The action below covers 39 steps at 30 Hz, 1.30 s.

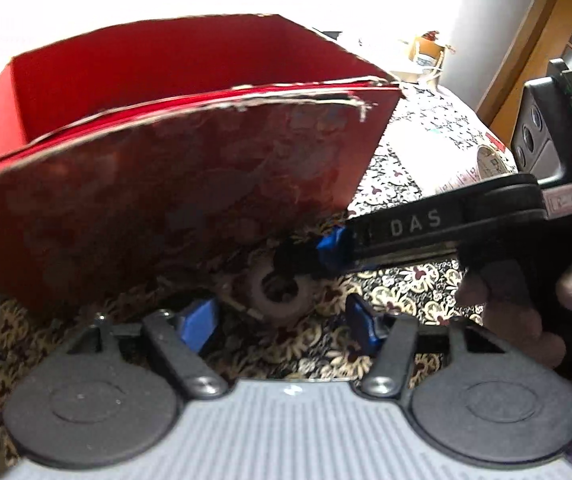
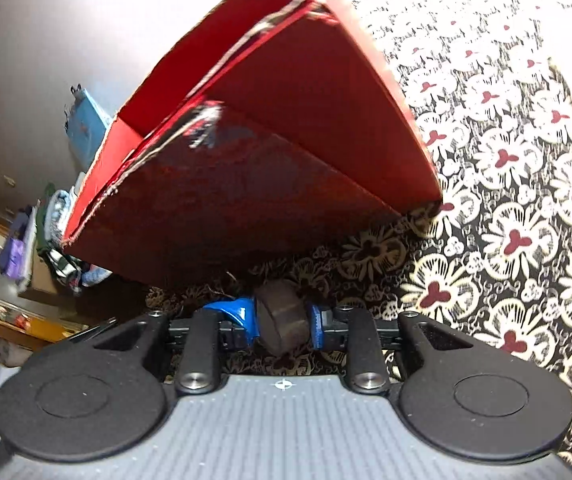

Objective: Organize rigid objects
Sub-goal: 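Close the right gripper on the clear tape roll, then carry the tape roll over the box rim and open the right gripper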

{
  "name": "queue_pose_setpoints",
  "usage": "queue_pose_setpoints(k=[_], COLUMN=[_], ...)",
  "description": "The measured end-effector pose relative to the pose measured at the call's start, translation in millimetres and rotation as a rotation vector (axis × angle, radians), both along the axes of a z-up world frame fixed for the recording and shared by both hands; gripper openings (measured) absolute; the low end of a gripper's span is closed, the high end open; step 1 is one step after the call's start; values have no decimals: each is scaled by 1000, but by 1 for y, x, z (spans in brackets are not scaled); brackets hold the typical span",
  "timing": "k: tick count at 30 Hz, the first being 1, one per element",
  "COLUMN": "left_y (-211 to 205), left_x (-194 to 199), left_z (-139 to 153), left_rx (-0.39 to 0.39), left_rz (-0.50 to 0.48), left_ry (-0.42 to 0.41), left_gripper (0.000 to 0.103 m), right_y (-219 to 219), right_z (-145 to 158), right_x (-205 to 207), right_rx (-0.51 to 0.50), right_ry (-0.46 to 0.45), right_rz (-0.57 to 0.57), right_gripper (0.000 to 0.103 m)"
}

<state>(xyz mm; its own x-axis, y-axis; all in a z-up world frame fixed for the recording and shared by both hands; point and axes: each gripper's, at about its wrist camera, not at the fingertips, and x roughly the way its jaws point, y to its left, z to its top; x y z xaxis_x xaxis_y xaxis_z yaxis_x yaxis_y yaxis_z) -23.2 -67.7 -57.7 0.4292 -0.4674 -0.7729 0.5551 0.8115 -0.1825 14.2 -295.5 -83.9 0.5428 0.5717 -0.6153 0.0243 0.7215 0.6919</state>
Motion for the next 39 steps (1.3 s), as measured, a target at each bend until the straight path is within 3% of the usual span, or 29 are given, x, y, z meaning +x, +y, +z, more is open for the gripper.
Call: queue_pose_setpoints(k=[3,8,12,20,26,32,39], left_y=[-10,-19,-27,-29,-29,-29,-9], left_x=[9,17,22,16,4,2,37], left_z=[-8,-17,-21,-20,18,72,114], left_rx=[13,35,44,39,-5,-99,-147], left_rz=[-20,-23,-14,-2,-52,-82,1], left_ry=[24,29,40,39,-43,-165,-265], left_gripper=[54,53,35,35,35,35,35], right_y=[-6,-18,-18,-21,-36,-52,-33], right_z=[-4,-11,-15,-10,26,85,125], right_x=[0,1,1,-1,-19,-29,13], right_rx=[34,70,82,85,73,61,42], right_ry=[20,55,74,86,0,-162,-321], right_rz=[-9,-15,-15,-3,-24,-60,-16], right_gripper=[8,9,12,11,11,11,11])
